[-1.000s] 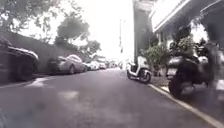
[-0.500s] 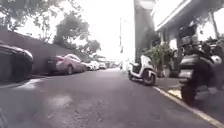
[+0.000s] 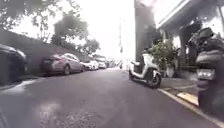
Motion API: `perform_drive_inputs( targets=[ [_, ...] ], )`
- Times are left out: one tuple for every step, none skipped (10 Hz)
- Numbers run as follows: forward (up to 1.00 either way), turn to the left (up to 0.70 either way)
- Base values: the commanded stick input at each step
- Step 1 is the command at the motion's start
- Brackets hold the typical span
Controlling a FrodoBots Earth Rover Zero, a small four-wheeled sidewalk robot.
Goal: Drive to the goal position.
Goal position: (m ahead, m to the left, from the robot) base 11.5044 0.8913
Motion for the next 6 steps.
perform_drive_inputs(
  targets=[
    [0.70, 0.00],
    [0.70, 0.00],
    [0.70, 0.00],
    [0.70, 0.00],
    [0.70, 0.00],
    [0.70, 0.00]
  ],
)
